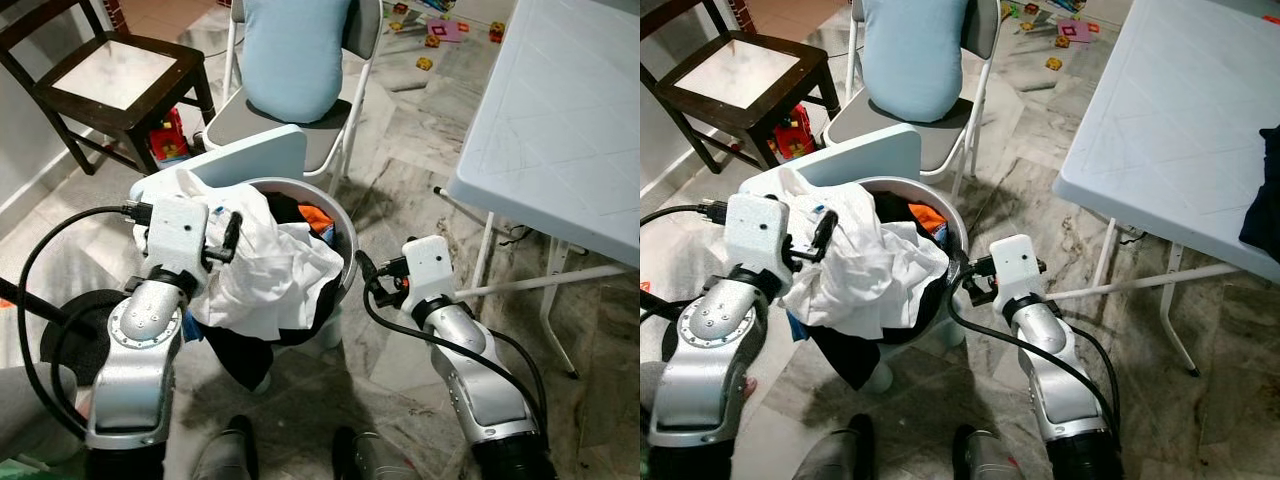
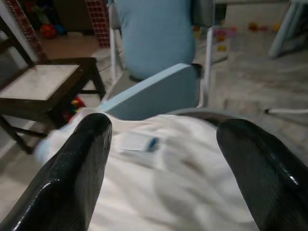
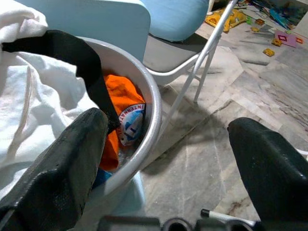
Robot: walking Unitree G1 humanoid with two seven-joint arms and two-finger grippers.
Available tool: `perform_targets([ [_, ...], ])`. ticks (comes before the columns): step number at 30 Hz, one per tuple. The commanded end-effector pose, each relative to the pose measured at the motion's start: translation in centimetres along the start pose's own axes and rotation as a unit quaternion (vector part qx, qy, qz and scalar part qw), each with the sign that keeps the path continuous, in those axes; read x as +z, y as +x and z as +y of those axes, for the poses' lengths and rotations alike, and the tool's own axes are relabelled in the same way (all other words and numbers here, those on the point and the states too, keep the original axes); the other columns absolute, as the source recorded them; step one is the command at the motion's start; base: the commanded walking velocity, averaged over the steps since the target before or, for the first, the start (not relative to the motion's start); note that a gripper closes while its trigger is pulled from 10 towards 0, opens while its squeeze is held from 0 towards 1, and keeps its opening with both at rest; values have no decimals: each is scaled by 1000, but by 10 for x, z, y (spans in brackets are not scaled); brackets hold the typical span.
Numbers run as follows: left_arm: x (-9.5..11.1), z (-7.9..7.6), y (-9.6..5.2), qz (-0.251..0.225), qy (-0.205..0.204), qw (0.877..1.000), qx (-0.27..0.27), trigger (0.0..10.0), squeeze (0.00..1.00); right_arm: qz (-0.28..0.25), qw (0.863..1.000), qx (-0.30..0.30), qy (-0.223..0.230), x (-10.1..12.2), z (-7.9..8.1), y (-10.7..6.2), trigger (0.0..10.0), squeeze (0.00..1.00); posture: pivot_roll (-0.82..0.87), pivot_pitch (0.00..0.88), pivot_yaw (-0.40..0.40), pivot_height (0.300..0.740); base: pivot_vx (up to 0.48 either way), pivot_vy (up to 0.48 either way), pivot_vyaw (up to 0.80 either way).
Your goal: Hang hanger
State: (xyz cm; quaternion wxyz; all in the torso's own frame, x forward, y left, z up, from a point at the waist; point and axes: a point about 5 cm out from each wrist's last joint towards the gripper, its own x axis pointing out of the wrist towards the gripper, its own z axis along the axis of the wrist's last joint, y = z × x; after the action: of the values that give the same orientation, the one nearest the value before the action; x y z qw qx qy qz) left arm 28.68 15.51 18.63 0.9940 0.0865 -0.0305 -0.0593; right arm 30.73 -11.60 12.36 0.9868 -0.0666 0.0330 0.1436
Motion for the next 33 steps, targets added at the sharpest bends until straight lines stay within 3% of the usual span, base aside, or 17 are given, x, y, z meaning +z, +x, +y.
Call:
perform_targets([
  [1,-6,-3,-5,18,-14,1000,0,10000,0,8,1000,-4,1,-5,-2,-4,10000,0,63,261,-85,740,0,0,0],
  [7,-19,-15,-8,68,-85,994,18,10000,0,8,1000,-2,1,-4,0,-4,10000,0,59,263,-87,740,0,0,0],
  [12,-26,-22,-15,87,-99,991,25,9804,0,8,1000,-3,0,-4,-2,-3,10000,0,65,261,-88,740,0,0,0],
  [13,-29,-24,-15,92,-105,990,23,5922,0,8,1000,-3,-1,-4,-2,-2,10000,0,64,261,-89,740,0,0,0],
  [14,-31,-25,-16,98,-112,989,21,5922,0,8,1000,-3,-1,-5,-1,-2,10000,0,64,261,-89,740,0,0,0],
  [15,-33,-26,-15,100,-113,988,21,784,0,8,1000,-2,0,-4,-1,-2,10000,0,61,260,-90,740,0,0,0],
  [16,-34,-27,-14,102,-114,988,22,784,0,8,1000,-1,0,-4,0,-2,10000,0,61,260,-90,740,0,0,0],
  [17,-34,-27,-13,102,-117,988,24,0,0,7,1000,-1,0,-4,0,-2,10000,0,59,259,-89,740,0,0,0],
  [33,-45,-20,-14,117,-115,985,46,0,0,6,1000,-2,-1,-4,-1,-3,10000,0,56,257,-89,740,0,0,0],
])
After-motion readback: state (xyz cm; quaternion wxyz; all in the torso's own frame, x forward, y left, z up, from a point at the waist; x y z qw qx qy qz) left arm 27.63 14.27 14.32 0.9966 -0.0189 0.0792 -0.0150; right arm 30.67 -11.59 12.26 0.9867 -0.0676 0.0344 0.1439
